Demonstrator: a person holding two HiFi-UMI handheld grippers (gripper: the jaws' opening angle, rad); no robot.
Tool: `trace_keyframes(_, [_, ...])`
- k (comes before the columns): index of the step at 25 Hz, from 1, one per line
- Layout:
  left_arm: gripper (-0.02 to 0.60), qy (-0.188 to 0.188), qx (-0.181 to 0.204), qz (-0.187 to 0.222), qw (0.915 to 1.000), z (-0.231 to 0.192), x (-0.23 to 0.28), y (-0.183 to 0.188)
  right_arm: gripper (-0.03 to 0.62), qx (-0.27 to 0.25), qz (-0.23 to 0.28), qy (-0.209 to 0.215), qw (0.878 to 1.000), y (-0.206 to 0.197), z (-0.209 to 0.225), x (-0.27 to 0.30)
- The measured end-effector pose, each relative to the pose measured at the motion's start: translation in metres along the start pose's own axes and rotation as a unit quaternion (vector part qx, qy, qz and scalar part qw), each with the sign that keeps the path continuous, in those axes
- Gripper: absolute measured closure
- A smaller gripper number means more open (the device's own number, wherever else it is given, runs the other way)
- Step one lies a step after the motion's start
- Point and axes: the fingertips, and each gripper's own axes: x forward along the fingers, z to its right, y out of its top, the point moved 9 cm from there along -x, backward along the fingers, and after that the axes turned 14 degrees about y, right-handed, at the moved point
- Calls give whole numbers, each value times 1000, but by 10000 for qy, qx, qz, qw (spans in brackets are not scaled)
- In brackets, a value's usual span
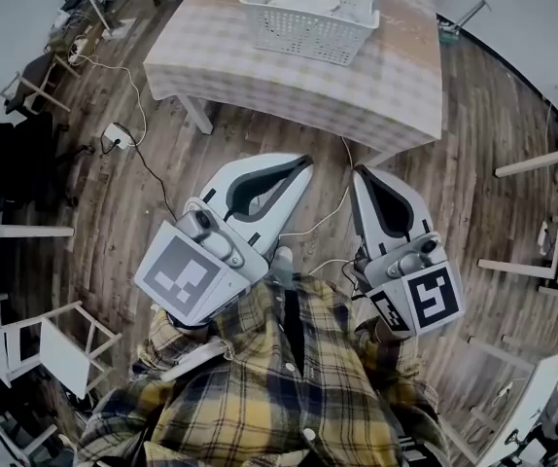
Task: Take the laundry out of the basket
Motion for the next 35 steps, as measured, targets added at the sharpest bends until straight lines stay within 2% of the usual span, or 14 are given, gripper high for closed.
trace_keyframes(9, [571,67,-45,1,10000,-61,38,3,583,18,-108,66,9999,-1,41,64])
trace_keyframes(19, [572,65,-68,51,9999,-171,93,22,583,-24,-172,-155,9997,12,106,165])
trace_keyframes(25, [571,48,-28,32,10000,-229,109,22,583,31,-123,-333,9994,9,128,217])
trace_keyframes(35, [571,67,-108,-107,9999,-281,125,12,583,188,-254,-448,9985,-2,148,262])
